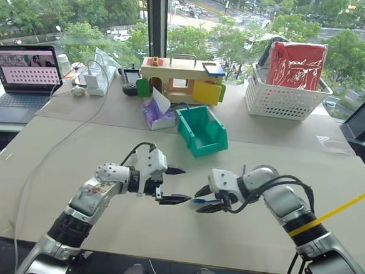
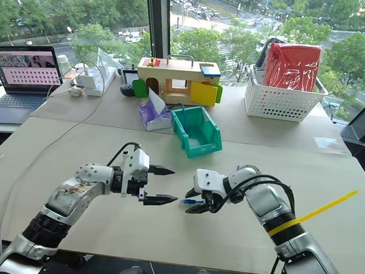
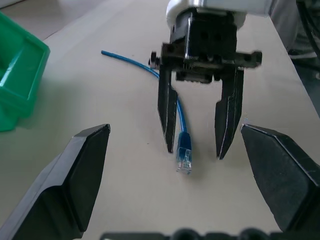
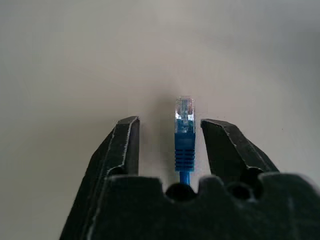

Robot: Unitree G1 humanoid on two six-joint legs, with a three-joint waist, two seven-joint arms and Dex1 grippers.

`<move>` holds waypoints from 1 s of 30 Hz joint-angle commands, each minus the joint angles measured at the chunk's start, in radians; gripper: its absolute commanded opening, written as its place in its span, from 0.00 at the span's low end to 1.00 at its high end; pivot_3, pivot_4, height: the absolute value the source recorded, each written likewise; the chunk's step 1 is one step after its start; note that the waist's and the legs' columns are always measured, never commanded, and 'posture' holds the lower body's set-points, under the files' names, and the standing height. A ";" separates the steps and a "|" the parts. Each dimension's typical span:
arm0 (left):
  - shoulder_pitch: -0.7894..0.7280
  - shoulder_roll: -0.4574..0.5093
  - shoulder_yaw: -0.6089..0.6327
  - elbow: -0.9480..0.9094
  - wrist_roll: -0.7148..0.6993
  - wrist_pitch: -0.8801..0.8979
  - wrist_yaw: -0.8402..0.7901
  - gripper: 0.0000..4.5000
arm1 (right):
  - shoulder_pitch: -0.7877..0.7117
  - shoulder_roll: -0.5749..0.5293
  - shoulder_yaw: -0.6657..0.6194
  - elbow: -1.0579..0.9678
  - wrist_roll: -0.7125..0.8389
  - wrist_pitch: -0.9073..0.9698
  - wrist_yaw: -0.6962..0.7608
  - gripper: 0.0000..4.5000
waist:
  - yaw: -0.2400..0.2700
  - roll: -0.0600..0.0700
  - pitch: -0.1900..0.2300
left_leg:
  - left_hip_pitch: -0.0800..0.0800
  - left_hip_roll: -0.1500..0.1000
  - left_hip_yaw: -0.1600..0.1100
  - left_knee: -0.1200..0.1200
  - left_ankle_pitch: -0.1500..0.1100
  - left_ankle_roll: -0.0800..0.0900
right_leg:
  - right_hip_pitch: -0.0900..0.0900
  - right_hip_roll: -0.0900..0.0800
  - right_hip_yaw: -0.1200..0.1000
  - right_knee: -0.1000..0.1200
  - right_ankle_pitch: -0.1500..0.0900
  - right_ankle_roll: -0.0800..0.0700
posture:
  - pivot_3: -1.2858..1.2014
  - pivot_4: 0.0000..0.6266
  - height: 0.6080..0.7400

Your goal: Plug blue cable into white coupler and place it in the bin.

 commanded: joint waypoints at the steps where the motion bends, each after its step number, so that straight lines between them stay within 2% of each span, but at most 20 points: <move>1: -0.028 -0.011 -0.055 0.038 0.057 -0.084 -0.049 1.00 | 0.023 -0.053 -0.137 -0.096 0.064 0.073 -0.047 0.93 | 0.000 0.000 0.000 | 0.000 0.000 0.000 0.000 0.000 0.000 | 0.000 0.000 0.000 0.000 0.000 0.000 | 0.52 0.24 0.84; 3: -0.042 -0.028 -0.069 0.069 0.070 -0.107 -0.060 1.00 | 0.057 -0.097 -0.189 -0.149 0.087 0.175 -0.073 0.99 | 0.001 0.000 0.000 | 0.000 0.000 0.000 0.000 0.000 0.000 | 0.000 0.000 0.000 0.000 0.000 0.000 | 0.52 0.24 0.84; 7: -0.071 -0.098 -0.081 0.191 0.094 -0.180 -0.062 1.00 | 0.150 -0.201 -0.323 -0.242 0.146 0.308 -0.105 0.99 | 0.009 0.000 0.000 | -0.001 -0.001 0.000 0.000 0.000 0.000 | 0.000 -0.001 0.000 -0.001 0.000 0.000 | 0.52 0.24 0.84; 12: -0.099 -0.139 -0.093 0.304 0.124 -0.251 -0.097 1.00 | 0.280 -0.339 -0.495 -0.330 0.228 0.426 -0.102 0.99 | 0.008 0.000 0.000 | -0.001 -0.001 0.000 0.000 0.000 0.000 | 0.000 -0.001 0.000 -0.001 0.000 0.000 | 0.52 0.24 0.84; 15: -0.135 -0.139 -0.104 0.374 0.159 -0.301 -0.131 0.85 | 0.375 -0.392 -0.611 -0.393 0.277 0.508 -0.120 1.00 | 0.007 0.000 0.000 | -0.001 -0.001 -0.001 0.000 0.000 0.000 | 0.000 -0.001 0.000 -0.001 0.000 0.000 | 0.52 0.24 0.84; 17: -0.152 -0.140 -0.111 0.414 0.182 -0.335 -0.144 0.67 | 0.407 -0.397 -0.647 -0.427 0.300 0.535 -0.144 1.00 | -0.001 0.000 0.000 | -0.001 -0.001 -0.001 0.000 0.000 0.000 | 0.000 -0.001 0.000 -0.001 0.000 0.000 | 0.52 0.24 0.84; 18: -0.160 -0.150 -0.111 0.436 0.186 -0.349 -0.146 0.61 | 0.425 -0.394 -0.665 -0.449 0.311 0.551 -0.159 1.00 | -0.004 0.000 0.000 | 0.000 -0.001 -0.001 0.000 0.000 0.000 | 0.000 0.000 0.000 -0.001 0.000 0.000 | 0.52 0.24 0.84; 20: -0.174 -0.176 -0.108 0.469 0.180 -0.355 -0.158 0.41 | 0.457 -0.378 -0.694 -0.503 0.342 0.594 -0.194 1.00 | -0.004 0.000 0.000 | 0.000 -0.001 -0.001 0.000 0.000 0.000 | 0.001 0.000 0.000 -0.001 -0.001 0.002 | 0.52 0.24 0.84; 22: -0.181 -0.190 -0.119 0.493 0.196 -0.376 -0.163 0.25 | 0.482 -0.365 -0.709 -0.547 0.366 0.625 -0.228 1.00 | -0.002 0.000 0.000 | 0.000 -0.001 -0.001 0.000 0.000 0.000 | 0.001 0.000 0.000 -0.001 -0.004 0.007 | 0.52 0.24 0.84; 25: -0.186 -0.216 -0.113 0.517 0.198 -0.387 -0.162 0.03 | 0.504 -0.334 -0.724 -0.592 0.387 0.665 -0.297 1.00 | -0.001 0.000 0.000 | -0.001 -0.001 -0.002 0.000 0.000 0.000 | 0.001 -0.001 0.000 -0.001 -0.004 0.008 | 0.52 0.24 0.84; 30: -0.204 -0.229 -0.102 0.542 0.215 -0.400 -0.144 0.01 | 0.548 -0.298 -0.750 -0.642 0.448 0.756 -0.368 1.00 | 0.001 0.000 0.000 | -0.001 -0.001 -0.002 0.000 0.000 0.000 | 0.001 -0.001 0.000 -0.001 -0.004 0.008 | 0.52 0.24 0.84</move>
